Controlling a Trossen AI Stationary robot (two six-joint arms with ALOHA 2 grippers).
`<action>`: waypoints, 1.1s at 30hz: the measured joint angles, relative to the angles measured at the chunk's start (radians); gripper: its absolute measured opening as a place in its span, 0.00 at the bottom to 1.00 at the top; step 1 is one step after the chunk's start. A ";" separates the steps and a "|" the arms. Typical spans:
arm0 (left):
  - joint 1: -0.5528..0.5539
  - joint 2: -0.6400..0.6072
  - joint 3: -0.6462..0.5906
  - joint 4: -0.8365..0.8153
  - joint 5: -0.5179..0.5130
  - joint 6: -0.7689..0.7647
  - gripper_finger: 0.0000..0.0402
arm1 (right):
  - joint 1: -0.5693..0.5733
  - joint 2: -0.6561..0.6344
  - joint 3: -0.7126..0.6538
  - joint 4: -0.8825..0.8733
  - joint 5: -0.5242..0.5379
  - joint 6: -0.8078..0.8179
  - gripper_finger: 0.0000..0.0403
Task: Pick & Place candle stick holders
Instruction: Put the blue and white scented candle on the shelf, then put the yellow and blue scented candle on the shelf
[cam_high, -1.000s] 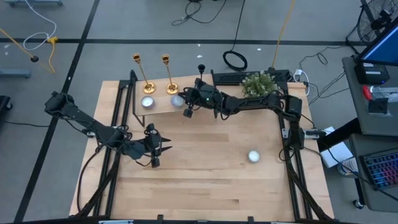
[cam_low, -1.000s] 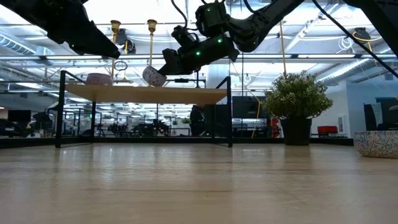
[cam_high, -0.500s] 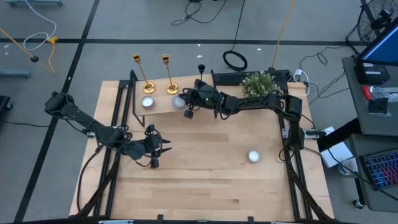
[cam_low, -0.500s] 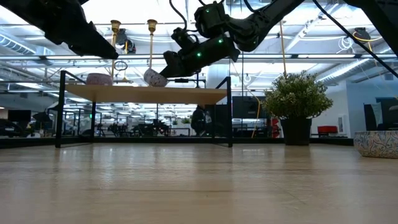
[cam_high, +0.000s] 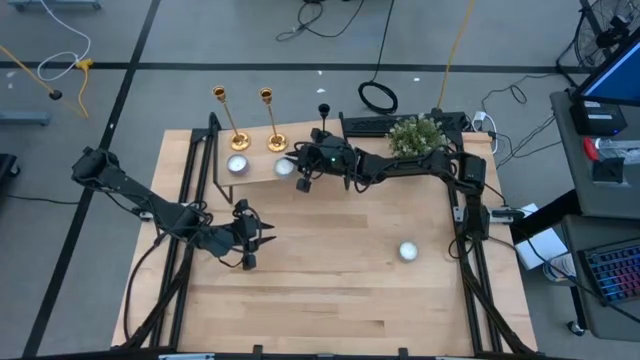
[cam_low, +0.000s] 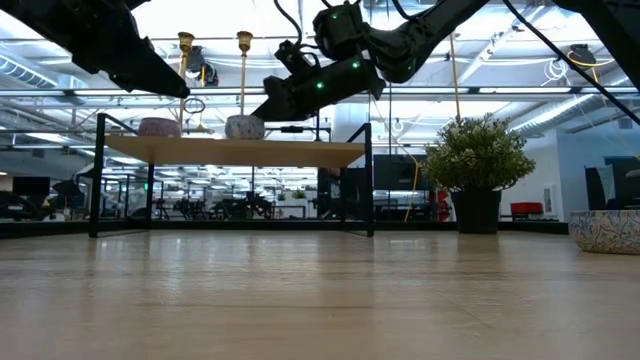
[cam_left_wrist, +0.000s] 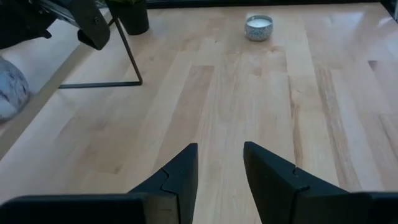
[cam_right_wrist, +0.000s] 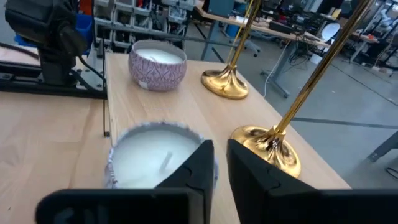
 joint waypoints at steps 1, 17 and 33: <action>0.000 0.000 0.000 0.000 0.003 -0.002 0.34 | -0.002 0.000 0.000 0.006 0.000 0.000 0.12; -0.001 0.000 0.000 0.000 0.006 -0.015 0.34 | 0.034 -0.042 -0.002 0.043 0.005 -0.047 0.29; -0.030 0.000 0.000 0.001 0.006 -0.042 0.34 | 0.228 -0.369 -0.039 -0.487 0.001 -0.210 0.29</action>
